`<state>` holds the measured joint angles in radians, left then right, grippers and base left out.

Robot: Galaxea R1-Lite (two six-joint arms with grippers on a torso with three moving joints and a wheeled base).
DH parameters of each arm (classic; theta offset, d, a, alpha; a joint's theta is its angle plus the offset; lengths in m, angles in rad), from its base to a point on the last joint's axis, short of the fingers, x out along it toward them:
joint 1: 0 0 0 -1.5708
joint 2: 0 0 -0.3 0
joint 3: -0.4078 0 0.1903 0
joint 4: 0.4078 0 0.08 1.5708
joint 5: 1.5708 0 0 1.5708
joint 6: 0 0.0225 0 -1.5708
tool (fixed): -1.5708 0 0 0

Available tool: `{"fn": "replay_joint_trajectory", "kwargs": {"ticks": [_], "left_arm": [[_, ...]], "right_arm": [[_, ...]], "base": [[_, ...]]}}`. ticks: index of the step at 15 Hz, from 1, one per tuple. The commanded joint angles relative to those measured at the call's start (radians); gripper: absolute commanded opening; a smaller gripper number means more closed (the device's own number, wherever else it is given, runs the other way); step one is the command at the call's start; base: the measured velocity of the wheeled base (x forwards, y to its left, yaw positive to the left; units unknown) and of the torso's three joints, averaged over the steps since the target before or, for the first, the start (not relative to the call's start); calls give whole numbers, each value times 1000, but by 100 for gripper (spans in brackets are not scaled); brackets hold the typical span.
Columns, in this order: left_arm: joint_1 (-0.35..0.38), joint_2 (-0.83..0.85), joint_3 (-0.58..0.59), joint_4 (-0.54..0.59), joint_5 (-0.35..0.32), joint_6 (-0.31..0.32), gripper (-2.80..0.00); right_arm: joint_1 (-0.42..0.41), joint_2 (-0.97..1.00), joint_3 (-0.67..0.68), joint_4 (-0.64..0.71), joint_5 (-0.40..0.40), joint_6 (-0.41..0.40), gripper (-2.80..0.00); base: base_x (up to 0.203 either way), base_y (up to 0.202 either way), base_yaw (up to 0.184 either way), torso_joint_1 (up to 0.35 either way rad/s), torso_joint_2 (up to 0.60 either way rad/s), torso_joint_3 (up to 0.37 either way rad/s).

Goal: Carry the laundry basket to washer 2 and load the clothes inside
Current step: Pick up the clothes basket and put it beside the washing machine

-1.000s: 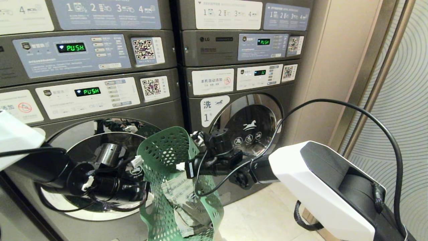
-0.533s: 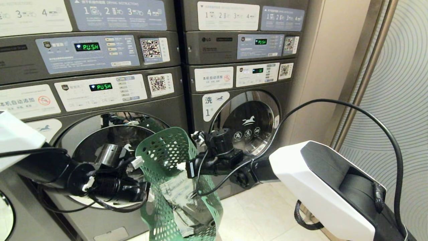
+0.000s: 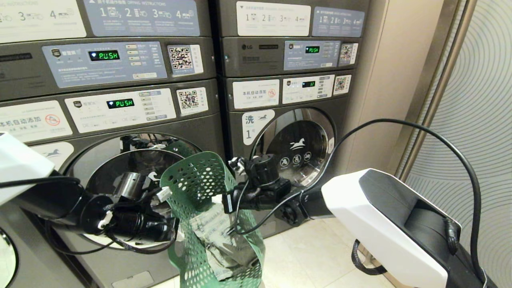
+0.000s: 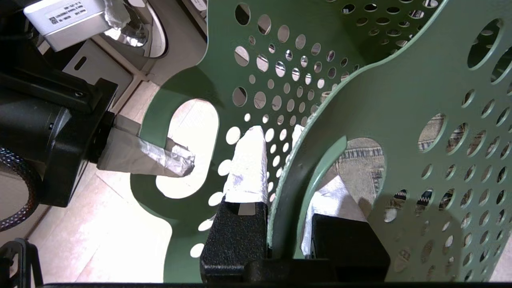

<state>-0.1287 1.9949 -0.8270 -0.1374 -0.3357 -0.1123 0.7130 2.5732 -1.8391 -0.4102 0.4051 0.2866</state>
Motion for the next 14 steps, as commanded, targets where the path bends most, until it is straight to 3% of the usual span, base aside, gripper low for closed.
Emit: {"fn": "replay_joint_trajectory", "kwargs": {"ticks": [1, 14], "left_arm": [[-1, 1, 1, -1, -2, -1, -280], [0, 1, 9, -2, -3, -1, -280]], "right_arm": [[0, 5, -2, -2, 3, 2, -280], [0, 12, -5, -2, 1, 2, -280]], "base": [[0, 0, 0, 0, 0, 0], [0, 0, 0, 0, 0, 0]]}}
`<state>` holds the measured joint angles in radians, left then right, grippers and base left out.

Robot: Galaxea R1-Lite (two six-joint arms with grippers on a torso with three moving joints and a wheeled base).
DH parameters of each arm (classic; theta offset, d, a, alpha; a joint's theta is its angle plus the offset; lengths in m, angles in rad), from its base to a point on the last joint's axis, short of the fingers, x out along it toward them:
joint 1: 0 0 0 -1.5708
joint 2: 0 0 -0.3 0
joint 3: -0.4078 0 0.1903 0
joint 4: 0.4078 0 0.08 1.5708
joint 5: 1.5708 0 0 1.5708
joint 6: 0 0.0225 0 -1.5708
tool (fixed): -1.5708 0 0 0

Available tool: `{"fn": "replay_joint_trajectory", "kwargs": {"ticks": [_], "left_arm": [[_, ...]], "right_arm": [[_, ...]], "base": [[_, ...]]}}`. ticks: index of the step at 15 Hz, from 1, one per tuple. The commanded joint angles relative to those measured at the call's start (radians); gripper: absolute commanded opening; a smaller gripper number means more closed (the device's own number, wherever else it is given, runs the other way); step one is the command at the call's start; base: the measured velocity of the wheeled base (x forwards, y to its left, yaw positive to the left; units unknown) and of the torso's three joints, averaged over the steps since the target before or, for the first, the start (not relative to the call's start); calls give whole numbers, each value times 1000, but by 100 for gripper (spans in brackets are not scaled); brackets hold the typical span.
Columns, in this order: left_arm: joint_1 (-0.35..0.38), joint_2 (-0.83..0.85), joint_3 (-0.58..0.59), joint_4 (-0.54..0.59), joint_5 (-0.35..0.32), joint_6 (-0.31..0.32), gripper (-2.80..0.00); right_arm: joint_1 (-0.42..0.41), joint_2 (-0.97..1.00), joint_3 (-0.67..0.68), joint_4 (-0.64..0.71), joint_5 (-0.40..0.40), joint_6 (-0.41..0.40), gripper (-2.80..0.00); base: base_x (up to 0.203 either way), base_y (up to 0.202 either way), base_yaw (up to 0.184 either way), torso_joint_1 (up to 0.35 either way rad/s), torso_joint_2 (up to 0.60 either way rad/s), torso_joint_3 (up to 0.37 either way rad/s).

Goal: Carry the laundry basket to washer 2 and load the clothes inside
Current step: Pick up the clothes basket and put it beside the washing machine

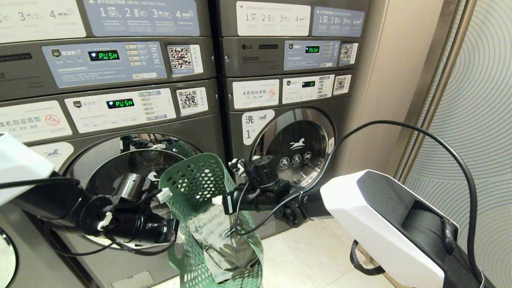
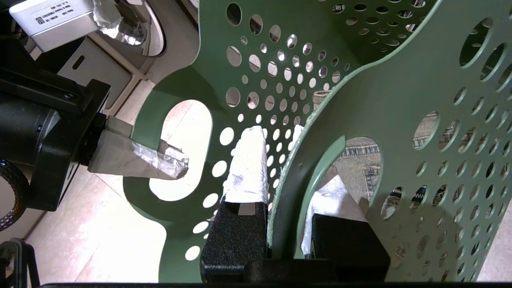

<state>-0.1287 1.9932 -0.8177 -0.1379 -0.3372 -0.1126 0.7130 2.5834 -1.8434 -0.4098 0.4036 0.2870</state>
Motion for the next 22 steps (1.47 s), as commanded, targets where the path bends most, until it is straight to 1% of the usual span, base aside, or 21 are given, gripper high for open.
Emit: {"fn": "replay_joint_trajectory", "kwargs": {"ticks": [1, 3, 5, 11, 14, 16, 18, 22], "left_arm": [[0, 3, 0, 0, -2, -1, -280], [0, 6, 0, -2, -2, -1, -280], [0, 11, 0, -2, -2, -1, -280], [0, 15, -4, -2, -2, -1, -280], [0, 15, -7, -2, 0, 0, -280], [-3, 14, -7, -2, -2, 2, -280], [-11, 13, -12, -2, -2, 12, -280], [-17, 15, -29, 0, -2, 33, -280]], "right_arm": [[0, 2, 0, -3, 3, 1, -280], [0, 4, -1, -3, 3, 1, -280], [0, 11, -4, -3, -2, 1, -280], [0, 14, -7, -3, -3, 1, -280], [0, 14, -6, -4, -29, 1, -280], [0, 12, 1, -3, -48, 1, -280], [-1, 13, 4, -2, -115, 0, -280], [-13, -10, 44, 0, -120, -3, -280]], "base": [[0, 0, 0, 0, 0, 0], [0, 0, 0, 0, 0, 0], [5, -3, 94, 4, 4, 0], [3, -7, 173, 6, 1, 3], [0, -7, 145, 1, 6, -1], [0, -1, 36, 1, 1, 1], [0, 0, 0, 0, 0, 0], [0, 0, 0, 0, 0, 0]]}}
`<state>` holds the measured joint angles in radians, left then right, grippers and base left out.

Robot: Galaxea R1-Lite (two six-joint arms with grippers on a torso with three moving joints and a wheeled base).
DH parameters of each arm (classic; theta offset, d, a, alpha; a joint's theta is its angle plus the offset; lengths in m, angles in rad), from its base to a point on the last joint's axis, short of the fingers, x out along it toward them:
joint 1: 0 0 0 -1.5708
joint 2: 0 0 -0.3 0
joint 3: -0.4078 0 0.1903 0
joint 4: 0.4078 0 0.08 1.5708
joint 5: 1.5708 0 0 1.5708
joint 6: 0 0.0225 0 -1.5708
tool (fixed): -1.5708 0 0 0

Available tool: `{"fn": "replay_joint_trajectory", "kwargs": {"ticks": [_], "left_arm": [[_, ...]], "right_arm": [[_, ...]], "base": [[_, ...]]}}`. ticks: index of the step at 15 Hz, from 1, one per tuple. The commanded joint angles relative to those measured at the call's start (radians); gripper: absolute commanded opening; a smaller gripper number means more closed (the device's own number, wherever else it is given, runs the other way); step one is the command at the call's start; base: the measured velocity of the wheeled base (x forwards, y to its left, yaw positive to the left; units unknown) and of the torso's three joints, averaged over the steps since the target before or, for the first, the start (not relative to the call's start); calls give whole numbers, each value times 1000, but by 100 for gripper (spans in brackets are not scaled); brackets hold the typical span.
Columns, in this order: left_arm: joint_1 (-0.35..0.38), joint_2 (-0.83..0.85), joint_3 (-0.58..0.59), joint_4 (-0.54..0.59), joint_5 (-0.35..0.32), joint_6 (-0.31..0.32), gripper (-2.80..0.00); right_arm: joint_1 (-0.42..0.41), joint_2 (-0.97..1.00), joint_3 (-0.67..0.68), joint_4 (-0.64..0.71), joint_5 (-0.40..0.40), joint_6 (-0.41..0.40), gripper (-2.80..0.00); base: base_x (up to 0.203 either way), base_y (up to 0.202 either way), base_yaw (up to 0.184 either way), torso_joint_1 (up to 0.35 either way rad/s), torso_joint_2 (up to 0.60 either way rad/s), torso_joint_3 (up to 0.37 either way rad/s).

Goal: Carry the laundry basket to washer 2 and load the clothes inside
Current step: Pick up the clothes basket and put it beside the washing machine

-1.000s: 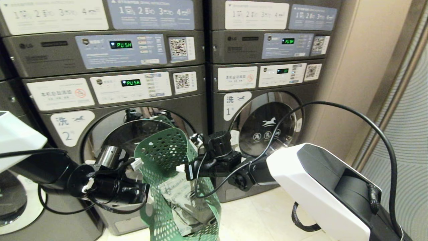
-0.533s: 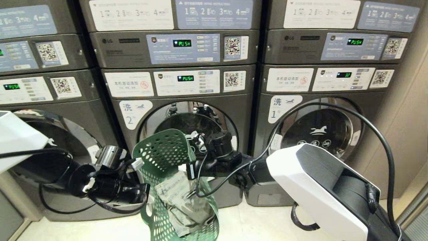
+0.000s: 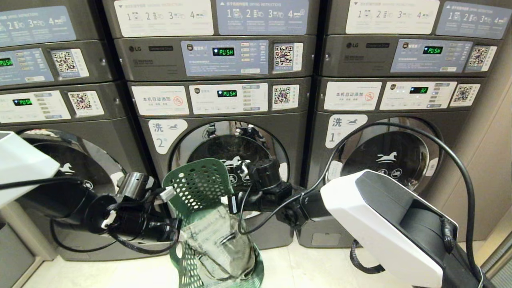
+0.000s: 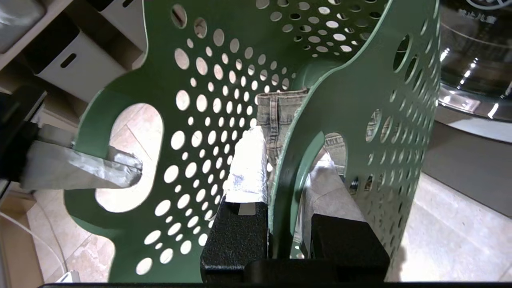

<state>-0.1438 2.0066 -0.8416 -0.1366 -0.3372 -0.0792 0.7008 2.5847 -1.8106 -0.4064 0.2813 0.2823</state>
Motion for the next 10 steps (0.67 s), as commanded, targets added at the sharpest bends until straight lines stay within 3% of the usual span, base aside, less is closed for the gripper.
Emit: {"fn": "replay_joint_trajectory", "kwargs": {"ticks": [1, 10], "left_arm": [[-8, 8, -16, 4, -2, 6, -280], [-114, 55, -80, 6, -1, 1, -280]], "right_arm": [[-10, -22, 30, -3, 3, 2, -280], [-115, -89, 205, -6, -19, 5, -280]], "base": [[0, 0, 0, 0, 0, 0], [0, 0, 0, 0, 0, 0]]}}
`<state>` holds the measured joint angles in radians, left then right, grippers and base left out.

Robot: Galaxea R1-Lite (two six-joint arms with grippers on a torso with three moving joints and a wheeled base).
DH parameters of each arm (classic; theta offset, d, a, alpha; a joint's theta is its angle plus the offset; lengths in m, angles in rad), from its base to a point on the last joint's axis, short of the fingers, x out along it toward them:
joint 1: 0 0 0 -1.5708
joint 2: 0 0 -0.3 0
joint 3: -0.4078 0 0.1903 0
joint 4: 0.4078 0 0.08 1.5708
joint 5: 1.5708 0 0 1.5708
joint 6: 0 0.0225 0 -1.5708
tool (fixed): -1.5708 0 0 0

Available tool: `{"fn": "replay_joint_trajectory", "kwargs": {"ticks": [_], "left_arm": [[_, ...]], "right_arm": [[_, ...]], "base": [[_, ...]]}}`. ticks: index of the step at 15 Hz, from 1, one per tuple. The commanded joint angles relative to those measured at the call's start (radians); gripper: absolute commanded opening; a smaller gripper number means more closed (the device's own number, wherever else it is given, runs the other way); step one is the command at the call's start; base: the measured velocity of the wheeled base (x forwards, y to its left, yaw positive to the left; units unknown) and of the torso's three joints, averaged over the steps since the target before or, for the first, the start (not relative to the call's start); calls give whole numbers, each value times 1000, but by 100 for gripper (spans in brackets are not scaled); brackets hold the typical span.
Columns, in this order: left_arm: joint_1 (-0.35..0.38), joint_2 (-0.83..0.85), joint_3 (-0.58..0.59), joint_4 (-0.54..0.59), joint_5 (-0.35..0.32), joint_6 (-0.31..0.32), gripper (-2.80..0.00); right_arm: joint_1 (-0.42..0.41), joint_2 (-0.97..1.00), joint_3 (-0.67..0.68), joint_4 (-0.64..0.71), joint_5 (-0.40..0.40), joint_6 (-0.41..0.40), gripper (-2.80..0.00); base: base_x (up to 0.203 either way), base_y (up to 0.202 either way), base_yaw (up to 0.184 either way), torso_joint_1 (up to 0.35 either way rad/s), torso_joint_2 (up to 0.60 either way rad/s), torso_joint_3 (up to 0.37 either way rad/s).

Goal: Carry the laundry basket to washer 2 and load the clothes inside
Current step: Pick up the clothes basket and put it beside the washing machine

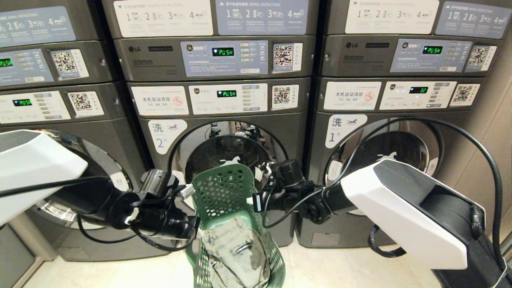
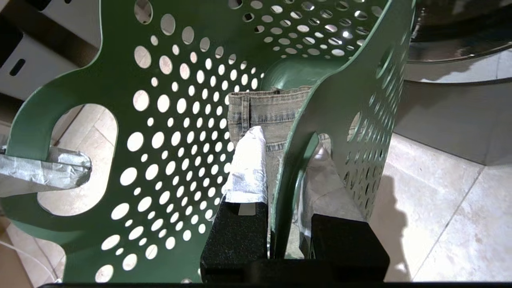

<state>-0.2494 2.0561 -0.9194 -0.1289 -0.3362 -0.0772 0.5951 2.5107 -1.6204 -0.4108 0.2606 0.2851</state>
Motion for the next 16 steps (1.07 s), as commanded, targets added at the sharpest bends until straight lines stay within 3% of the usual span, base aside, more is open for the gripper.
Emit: {"fn": "replay_joint_trajectory", "kwargs": {"ticks": [1, 11, 16], "left_arm": [[-18, 8, -6, -1, -2, -4, -280], [-112, 111, -118, -4, -3, -6, -280], [-146, 127, -144, -1, -3, -9, -280]], "right_arm": [[-12, -15, 16, -2, 2, 2, -280], [-39, -58, 110, -4, -14, 3, -280], [-45, -98, 215, -115, -9, 4, -280]], "base": [[0, 0, 0, 0, 0, 0], [0, 0, 0, 0, 0, 0], [0, 0, 0, 0, 0, 0]]}}
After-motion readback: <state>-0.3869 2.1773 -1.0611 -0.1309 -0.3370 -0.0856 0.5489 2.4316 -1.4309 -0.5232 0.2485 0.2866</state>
